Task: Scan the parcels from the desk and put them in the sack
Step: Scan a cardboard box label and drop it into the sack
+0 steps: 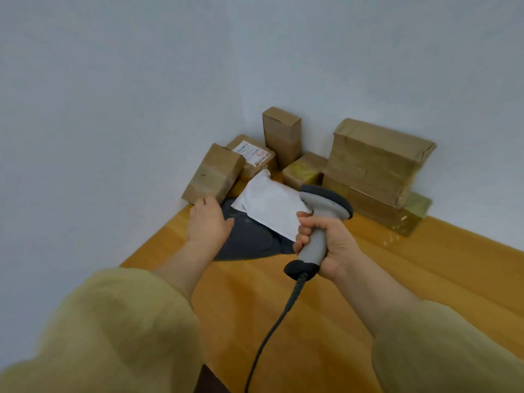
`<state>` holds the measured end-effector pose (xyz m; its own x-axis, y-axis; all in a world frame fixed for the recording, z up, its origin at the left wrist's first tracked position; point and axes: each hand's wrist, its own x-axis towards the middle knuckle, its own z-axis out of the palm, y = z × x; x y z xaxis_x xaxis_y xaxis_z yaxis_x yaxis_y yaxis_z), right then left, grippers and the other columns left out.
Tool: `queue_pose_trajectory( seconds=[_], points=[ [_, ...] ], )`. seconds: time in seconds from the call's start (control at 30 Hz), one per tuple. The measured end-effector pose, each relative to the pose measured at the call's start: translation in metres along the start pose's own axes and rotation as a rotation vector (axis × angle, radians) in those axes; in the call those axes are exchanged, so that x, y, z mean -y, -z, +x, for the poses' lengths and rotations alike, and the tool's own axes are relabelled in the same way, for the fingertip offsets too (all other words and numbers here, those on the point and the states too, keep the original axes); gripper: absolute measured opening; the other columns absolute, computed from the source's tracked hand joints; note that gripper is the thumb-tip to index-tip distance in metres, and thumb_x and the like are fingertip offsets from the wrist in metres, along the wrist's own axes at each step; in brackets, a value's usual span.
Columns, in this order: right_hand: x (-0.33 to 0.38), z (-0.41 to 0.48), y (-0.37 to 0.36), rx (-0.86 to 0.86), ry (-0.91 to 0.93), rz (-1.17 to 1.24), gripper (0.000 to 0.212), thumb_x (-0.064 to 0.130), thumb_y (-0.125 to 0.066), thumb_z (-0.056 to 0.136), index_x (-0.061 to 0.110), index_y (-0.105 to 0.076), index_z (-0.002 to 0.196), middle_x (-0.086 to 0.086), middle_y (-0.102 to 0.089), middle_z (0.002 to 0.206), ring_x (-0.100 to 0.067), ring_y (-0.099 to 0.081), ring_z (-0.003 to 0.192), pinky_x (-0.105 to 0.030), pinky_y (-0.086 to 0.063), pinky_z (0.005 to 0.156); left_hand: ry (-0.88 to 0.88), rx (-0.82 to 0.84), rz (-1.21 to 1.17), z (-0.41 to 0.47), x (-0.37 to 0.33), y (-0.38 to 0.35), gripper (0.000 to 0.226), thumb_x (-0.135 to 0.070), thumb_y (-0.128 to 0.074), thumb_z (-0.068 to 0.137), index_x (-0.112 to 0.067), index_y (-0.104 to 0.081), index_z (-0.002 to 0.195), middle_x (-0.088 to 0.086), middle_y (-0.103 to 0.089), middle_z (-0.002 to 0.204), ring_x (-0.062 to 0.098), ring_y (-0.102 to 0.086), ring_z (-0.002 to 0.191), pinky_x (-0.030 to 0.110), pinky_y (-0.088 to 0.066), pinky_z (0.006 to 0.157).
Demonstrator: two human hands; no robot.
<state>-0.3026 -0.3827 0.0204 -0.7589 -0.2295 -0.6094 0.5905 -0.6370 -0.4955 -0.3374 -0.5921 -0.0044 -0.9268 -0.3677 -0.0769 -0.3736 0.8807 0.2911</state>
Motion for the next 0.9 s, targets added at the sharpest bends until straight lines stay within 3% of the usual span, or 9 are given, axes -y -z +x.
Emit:
queue_pose_trajectory(
  seconds=[0.23, 0.43, 0.67, 0.9],
  points=[
    [0.001, 0.092, -0.056, -0.111, 0.001, 0.076, 0.014, -0.002, -0.054, 0.082, 0.007, -0.056, 0.093, -0.001, -0.044, 0.053, -0.012, -0.04, 0.039, -0.02, -0.042, 0.041, 0.051, 0.021, -0.072, 0.139, 0.011, -0.041, 0.096, -0.033, -0.073, 0.081, -0.002, -0.011, 0.148, 0.021, -0.028, 0.147, 0.036, -0.03, 0.133, 0.044, -0.033, 0.105],
    [-0.006, 0.142, -0.072, -0.188, 0.009, 0.006, 0.015, -0.003, -0.055, 0.081, 0.007, -0.058, 0.092, -0.002, -0.045, 0.053, -0.013, -0.04, 0.039, -0.021, -0.041, 0.04, -0.007, -0.063, 0.022, 0.193, 0.013, -0.09, 0.117, -0.034, -0.079, 0.073, -0.002, 0.003, 0.15, 0.024, -0.015, 0.152, 0.039, -0.018, 0.14, 0.048, -0.018, 0.115],
    [-0.001, 0.154, -0.069, -0.208, 0.025, -0.044, 0.017, -0.002, -0.056, 0.08, 0.007, -0.058, 0.094, -0.002, -0.046, 0.052, -0.013, -0.041, 0.038, -0.021, -0.041, 0.041, -0.043, -0.122, 0.042, 0.205, 0.01, -0.094, 0.099, -0.024, -0.073, 0.077, -0.01, -0.008, 0.15, 0.019, -0.018, 0.151, 0.036, -0.022, 0.136, 0.047, -0.022, 0.109],
    [-0.002, 0.106, -0.063, -0.091, 0.039, -0.197, 0.02, 0.001, -0.058, 0.08, 0.006, -0.06, 0.099, -0.003, -0.047, 0.054, -0.013, -0.041, 0.041, -0.023, -0.042, 0.042, -0.116, -0.289, -0.169, 0.165, 0.016, -0.025, 0.061, -0.023, -0.065, 0.081, -0.013, -0.042, 0.137, 0.016, -0.042, 0.129, 0.032, -0.041, 0.116, 0.039, -0.036, 0.098]
  ],
)
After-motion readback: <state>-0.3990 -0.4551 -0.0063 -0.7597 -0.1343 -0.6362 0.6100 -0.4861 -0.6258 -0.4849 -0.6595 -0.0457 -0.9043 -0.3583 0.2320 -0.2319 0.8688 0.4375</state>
